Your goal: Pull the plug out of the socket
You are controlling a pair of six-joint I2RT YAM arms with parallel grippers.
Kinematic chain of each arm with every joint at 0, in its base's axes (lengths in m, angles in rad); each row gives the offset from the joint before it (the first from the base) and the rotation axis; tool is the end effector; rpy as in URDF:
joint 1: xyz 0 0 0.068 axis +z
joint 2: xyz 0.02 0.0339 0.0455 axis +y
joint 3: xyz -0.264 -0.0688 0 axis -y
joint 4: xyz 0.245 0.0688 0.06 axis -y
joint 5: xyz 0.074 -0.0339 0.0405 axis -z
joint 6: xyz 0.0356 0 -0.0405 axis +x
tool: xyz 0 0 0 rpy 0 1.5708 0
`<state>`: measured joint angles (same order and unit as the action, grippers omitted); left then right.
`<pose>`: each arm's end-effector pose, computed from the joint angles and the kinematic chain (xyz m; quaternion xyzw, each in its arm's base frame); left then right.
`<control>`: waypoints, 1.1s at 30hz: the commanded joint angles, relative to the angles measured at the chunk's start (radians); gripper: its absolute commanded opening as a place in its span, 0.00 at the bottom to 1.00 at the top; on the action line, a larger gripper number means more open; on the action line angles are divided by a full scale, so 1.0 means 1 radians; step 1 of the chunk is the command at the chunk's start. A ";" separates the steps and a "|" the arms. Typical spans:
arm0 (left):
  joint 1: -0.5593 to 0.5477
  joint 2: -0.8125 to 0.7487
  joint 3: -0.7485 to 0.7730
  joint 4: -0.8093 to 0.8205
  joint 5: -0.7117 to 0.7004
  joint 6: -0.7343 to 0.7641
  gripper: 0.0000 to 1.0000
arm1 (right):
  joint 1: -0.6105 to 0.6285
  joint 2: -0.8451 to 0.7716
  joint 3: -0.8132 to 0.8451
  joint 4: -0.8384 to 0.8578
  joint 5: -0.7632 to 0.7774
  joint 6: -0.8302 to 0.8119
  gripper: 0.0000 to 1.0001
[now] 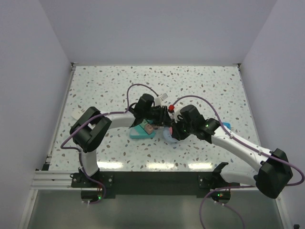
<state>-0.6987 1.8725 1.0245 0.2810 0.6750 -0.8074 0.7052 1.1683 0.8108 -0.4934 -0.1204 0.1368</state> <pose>0.2854 -0.2688 0.1669 0.1141 0.8346 -0.5222 0.1327 0.1794 0.1583 0.2447 -0.2823 0.8908 0.1951 0.2979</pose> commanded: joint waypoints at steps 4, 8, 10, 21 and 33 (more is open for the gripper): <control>-0.042 0.019 0.042 -0.040 0.150 0.071 0.00 | -0.003 -0.042 0.045 0.121 0.094 -0.026 0.00; -0.041 0.028 0.054 -0.098 0.097 0.128 0.00 | -0.004 -0.070 0.103 0.049 0.084 -0.022 0.00; -0.032 0.036 0.052 -0.123 0.074 0.149 0.00 | -0.004 -0.102 0.148 -0.032 0.112 -0.011 0.00; -0.008 -0.013 0.072 0.018 0.097 0.064 0.00 | -0.139 0.000 0.177 -0.368 0.740 0.275 0.00; 0.244 -0.323 0.068 -0.153 -0.017 0.138 0.00 | -0.449 0.390 0.240 -0.269 0.776 0.380 0.00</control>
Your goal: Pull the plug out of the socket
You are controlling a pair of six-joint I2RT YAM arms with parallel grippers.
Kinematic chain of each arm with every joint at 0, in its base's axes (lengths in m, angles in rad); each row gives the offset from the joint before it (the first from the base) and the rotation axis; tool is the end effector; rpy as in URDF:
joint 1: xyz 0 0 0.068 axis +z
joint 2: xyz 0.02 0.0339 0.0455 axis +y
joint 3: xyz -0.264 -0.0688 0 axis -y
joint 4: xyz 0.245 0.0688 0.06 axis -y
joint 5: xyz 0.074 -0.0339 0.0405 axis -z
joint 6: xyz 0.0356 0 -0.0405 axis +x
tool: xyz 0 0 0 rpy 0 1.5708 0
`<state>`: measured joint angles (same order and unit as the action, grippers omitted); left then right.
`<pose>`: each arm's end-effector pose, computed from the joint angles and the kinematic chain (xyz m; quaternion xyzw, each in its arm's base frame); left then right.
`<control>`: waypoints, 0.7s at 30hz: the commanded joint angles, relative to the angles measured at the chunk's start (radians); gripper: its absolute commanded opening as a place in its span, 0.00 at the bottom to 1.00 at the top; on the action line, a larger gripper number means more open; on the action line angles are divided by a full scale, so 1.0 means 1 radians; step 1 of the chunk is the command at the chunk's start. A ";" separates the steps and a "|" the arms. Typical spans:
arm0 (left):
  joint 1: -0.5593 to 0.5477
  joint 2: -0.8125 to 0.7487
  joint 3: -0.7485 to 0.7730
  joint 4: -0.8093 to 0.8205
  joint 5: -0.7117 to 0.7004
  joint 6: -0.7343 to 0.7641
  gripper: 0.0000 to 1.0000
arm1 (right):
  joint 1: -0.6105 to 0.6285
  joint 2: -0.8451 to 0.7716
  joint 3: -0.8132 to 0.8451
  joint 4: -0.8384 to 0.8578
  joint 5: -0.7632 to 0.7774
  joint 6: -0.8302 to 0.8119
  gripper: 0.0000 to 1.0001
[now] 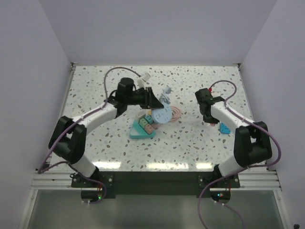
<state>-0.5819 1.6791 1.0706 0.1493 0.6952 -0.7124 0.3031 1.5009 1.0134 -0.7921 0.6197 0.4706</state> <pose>0.3005 -0.2250 0.2402 0.1273 0.8087 -0.5299 0.2213 0.2693 0.0626 0.2165 0.1229 0.9353 -0.2273 0.2418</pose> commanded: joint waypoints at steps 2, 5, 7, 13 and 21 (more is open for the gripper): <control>0.262 -0.174 -0.009 -0.045 -0.014 0.047 0.00 | -0.090 0.117 0.030 0.065 -0.003 0.046 0.00; 0.433 -0.211 -0.046 -0.091 -0.020 0.091 0.00 | -0.119 0.174 0.034 0.091 -0.029 0.039 0.00; 0.546 -0.210 -0.058 -0.143 -0.019 0.131 0.00 | -0.137 0.217 0.031 0.108 -0.035 0.039 0.00; 0.802 -0.183 -0.112 -0.192 -0.054 0.186 0.00 | -0.194 0.289 0.030 0.131 -0.048 0.034 0.32; 0.918 -0.118 -0.132 -0.119 -0.264 0.140 0.00 | -0.203 0.173 0.010 0.178 -0.216 -0.018 0.66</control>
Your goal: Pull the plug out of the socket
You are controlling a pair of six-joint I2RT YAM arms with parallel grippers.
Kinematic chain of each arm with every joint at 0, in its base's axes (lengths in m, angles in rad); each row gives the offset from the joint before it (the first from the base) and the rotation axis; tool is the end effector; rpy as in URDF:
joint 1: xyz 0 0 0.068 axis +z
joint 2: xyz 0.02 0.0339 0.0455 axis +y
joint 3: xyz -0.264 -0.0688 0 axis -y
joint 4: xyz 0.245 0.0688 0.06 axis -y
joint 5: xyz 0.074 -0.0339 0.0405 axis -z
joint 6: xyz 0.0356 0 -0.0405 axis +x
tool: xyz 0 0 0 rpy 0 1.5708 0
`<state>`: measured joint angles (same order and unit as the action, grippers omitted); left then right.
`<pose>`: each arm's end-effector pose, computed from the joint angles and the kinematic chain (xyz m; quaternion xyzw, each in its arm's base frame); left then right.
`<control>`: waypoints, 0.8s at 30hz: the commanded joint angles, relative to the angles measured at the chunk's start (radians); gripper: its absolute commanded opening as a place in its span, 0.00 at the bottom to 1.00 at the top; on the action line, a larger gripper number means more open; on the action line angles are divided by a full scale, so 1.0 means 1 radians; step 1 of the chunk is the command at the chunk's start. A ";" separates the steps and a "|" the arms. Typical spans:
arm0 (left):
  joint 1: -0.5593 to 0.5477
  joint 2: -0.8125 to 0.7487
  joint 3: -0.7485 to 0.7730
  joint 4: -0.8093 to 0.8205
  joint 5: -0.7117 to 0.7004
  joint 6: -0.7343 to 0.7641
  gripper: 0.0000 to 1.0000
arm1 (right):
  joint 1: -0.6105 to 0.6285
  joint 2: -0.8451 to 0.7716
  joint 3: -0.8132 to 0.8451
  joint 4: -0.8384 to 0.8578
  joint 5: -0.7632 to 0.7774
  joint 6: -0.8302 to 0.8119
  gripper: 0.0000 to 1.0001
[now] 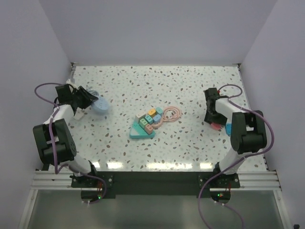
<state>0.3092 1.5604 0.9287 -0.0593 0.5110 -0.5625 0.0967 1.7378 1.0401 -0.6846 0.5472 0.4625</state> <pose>0.3209 0.0842 0.2143 -0.2720 0.8390 -0.2789 0.3798 0.3101 0.0115 0.1599 0.1993 0.9379 -0.2335 0.1613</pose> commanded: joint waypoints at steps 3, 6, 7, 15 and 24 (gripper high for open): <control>0.074 0.023 0.012 0.098 -0.167 -0.036 0.00 | 0.006 -0.148 -0.026 0.077 -0.272 -0.054 0.77; 0.087 0.046 0.018 0.085 -0.238 -0.039 0.00 | 0.006 -0.211 -0.028 0.047 -0.360 -0.082 0.92; 0.088 0.058 0.019 0.085 -0.253 -0.039 0.02 | 0.006 -0.225 -0.026 0.031 -0.386 -0.090 0.98; 0.090 0.136 0.009 0.150 -0.232 -0.048 0.48 | 0.127 -0.363 0.004 0.022 -0.584 -0.134 0.98; 0.093 0.052 -0.021 0.133 -0.281 -0.045 0.89 | 0.307 -0.405 0.028 0.068 -0.679 -0.143 0.98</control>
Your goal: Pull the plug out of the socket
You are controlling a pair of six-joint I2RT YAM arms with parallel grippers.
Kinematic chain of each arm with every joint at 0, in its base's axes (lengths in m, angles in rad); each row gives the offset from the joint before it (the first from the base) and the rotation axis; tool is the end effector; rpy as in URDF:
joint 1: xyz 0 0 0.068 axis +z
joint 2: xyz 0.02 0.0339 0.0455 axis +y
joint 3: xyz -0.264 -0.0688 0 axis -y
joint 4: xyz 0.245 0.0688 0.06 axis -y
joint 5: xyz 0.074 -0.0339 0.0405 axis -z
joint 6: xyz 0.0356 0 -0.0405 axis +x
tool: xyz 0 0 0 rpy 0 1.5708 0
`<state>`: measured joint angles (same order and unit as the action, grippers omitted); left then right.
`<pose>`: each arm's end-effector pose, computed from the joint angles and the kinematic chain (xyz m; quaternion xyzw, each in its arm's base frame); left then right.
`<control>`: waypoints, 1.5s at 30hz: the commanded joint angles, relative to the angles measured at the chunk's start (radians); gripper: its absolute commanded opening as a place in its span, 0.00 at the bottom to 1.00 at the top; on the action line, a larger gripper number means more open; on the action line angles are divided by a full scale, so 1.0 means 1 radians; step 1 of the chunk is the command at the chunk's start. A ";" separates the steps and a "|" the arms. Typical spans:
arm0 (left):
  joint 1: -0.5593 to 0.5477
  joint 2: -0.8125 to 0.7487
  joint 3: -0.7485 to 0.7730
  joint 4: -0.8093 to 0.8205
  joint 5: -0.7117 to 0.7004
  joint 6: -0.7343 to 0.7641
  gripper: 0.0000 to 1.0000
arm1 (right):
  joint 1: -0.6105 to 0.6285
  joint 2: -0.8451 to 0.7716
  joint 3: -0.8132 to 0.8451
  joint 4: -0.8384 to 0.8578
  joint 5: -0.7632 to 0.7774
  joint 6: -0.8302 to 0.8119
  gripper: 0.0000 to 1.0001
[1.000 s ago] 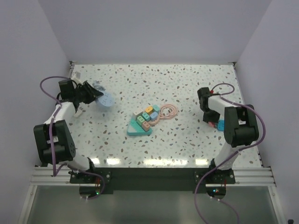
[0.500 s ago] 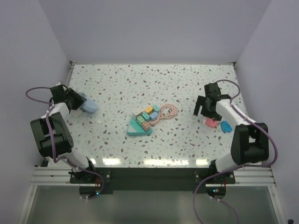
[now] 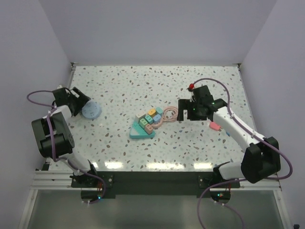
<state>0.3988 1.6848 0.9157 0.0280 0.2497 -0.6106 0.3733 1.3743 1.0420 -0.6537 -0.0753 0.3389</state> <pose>0.3240 0.1270 0.1753 -0.3952 0.8191 -0.1556 0.3856 0.2598 0.1046 0.2579 -0.0273 0.9565 0.1342 0.2574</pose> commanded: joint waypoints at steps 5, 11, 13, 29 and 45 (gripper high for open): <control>0.002 -0.158 0.001 -0.002 -0.108 0.035 0.94 | 0.070 -0.035 0.027 0.032 -0.069 -0.028 0.98; -0.020 -0.195 0.048 -0.154 -0.355 0.129 0.93 | 0.088 -0.030 0.016 0.028 -0.096 -0.032 0.98; -0.025 -0.185 0.049 -0.171 -0.447 0.147 0.91 | 0.088 -0.026 0.019 0.029 -0.110 -0.032 0.98; -0.044 0.050 0.123 -0.267 -0.580 0.195 0.78 | 0.108 0.043 0.064 0.009 -0.159 -0.035 0.98; -0.132 0.153 0.134 -0.267 -0.580 0.262 0.61 | 0.116 0.068 0.059 0.022 -0.159 -0.032 0.98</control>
<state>0.2722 1.8141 1.0569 -0.2298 -0.3447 -0.3729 0.4854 1.4387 1.0775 -0.6422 -0.2092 0.3122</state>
